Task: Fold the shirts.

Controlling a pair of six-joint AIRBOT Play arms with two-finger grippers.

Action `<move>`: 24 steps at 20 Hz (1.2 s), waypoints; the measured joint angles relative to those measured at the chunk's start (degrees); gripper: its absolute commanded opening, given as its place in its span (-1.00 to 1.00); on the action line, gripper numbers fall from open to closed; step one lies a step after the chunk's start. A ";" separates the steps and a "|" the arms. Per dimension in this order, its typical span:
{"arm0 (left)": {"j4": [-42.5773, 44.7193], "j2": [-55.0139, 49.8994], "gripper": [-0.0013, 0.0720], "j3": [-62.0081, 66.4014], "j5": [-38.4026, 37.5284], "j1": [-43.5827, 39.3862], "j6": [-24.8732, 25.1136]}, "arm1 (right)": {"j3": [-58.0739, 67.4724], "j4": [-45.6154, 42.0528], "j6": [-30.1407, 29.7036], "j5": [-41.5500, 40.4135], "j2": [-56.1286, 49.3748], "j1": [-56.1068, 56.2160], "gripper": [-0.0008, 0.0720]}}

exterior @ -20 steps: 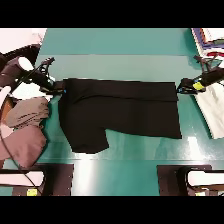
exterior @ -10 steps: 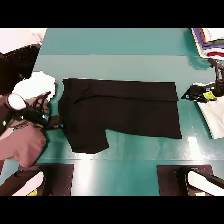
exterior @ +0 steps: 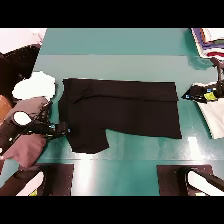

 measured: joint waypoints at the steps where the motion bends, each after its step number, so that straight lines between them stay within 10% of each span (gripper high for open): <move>1: -0.85 0.09 0.49 -0.48 0.50 -0.02 0.07 | 0.00 0.09 0.00 0.02 0.02 0.00 0.08; 4: -1.77 0.15 0.49 -1.25 1.25 -0.02 0.24 | 0.00 0.24 0.00 0.24 0.09 0.00 0.08; 6: -1.70 0.09 -0.52 -1.57 2.01 -0.02 0.31 | 0.00 0.24 0.00 0.50 0.09 0.00 0.08; 9: -1.51 0.00 -0.91 -1.75 2.36 -0.04 0.46 | 0.00 0.28 0.00 0.72 0.09 0.00 0.08; 24: -0.48 3.58 -0.91 6.34 -2.82 -0.04 1.38 | -23.85 -0.15 -2.10 3.19 1.79 -19.30 0.33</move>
